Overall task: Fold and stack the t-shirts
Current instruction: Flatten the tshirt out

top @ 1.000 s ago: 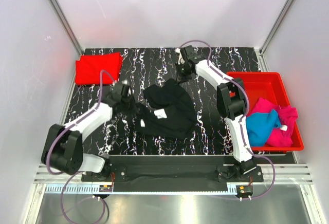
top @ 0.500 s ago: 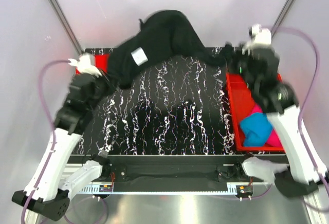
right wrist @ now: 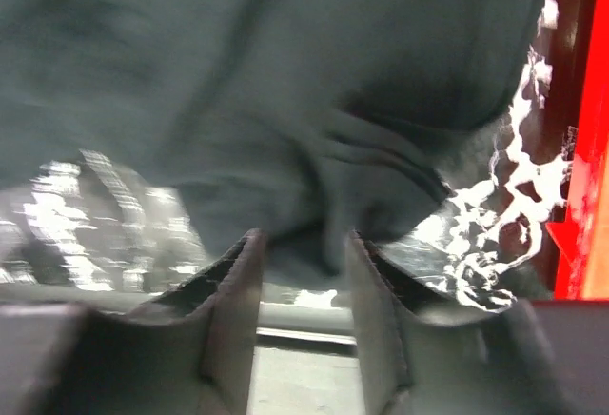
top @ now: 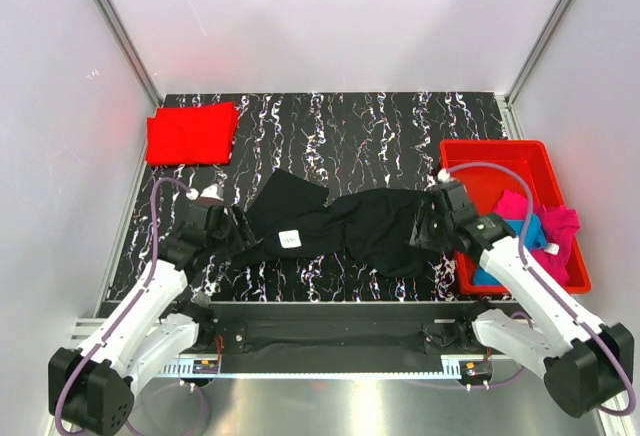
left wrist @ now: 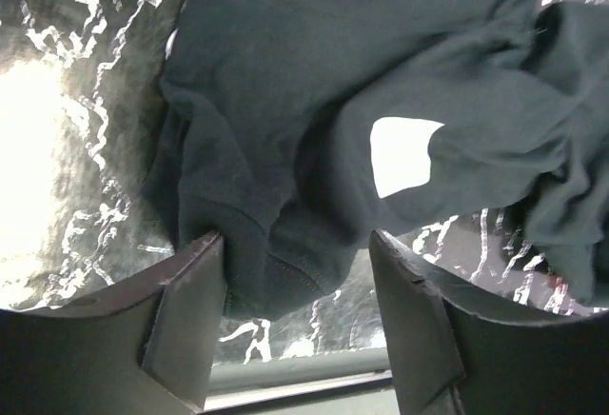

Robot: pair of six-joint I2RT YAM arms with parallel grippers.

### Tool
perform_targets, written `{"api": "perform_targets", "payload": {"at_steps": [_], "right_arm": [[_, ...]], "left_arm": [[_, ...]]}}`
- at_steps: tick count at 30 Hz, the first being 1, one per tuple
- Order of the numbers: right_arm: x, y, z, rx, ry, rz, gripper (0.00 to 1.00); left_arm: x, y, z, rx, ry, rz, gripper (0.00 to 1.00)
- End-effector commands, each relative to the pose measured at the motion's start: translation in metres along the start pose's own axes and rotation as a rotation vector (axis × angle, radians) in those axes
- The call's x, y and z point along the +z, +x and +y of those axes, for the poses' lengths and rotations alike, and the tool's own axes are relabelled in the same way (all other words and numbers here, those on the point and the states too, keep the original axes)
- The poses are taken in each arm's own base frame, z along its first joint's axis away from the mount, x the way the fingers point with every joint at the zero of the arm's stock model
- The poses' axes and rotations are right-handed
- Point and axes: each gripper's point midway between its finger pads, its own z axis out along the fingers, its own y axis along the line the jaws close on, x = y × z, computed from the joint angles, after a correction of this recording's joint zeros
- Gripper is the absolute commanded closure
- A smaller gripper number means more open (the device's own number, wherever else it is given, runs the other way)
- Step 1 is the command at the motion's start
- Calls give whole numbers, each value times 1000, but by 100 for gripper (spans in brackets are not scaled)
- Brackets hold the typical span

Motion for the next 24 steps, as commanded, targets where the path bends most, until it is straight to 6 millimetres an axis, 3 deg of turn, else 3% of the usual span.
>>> {"api": "perform_targets", "payload": {"at_steps": [1,4,5,7,8,10,11,12,14,16,17,18,20,21,22,23,24], "right_arm": [[-49,-65,49,71,-157,-196,48],[-50,-84,61,36,-155,-200,41],[-36,-83,61,30,-124,-161,41],[-27,-94,70,10,-125,-148,42],[-12,-90,77,-5,-136,-89,43],[-5,-108,95,-44,-179,-102,45],[11,-107,100,-59,-176,-62,46],[13,-122,114,-75,-214,-91,46],[40,-117,131,-122,-272,-13,46],[54,-123,153,-159,-336,-9,47],[74,-116,159,-173,-351,33,47],[80,-116,169,-192,-368,43,47],[107,-105,171,-213,-361,105,47],[109,-111,177,-218,-366,101,48],[114,-111,177,-220,-357,110,49],[121,-108,172,-216,-322,124,50],[120,-114,170,-214,-302,114,50]], "left_arm": [[-12,-35,-31,-3,103,-120,31],[-19,-60,-44,22,124,-183,24],[-14,-60,-45,24,117,-161,23],[-13,-65,-51,36,130,-137,24],[-7,-60,-50,40,118,-99,24],[-1,-52,-46,29,107,-69,25],[1,-49,-46,22,119,-62,25],[3,-41,-46,3,133,-44,28],[5,-17,-44,5,173,15,32],[2,-6,-37,0,163,36,35],[0,-4,-32,0,138,39,35],[-2,-9,-29,14,120,18,32],[-9,-41,-32,36,79,-77,29],[-10,-59,-32,56,61,-117,28],[0,-68,-29,59,20,-104,25],[-3,-97,-47,71,56,-152,25],[2,-112,-46,85,46,-156,25]]}}
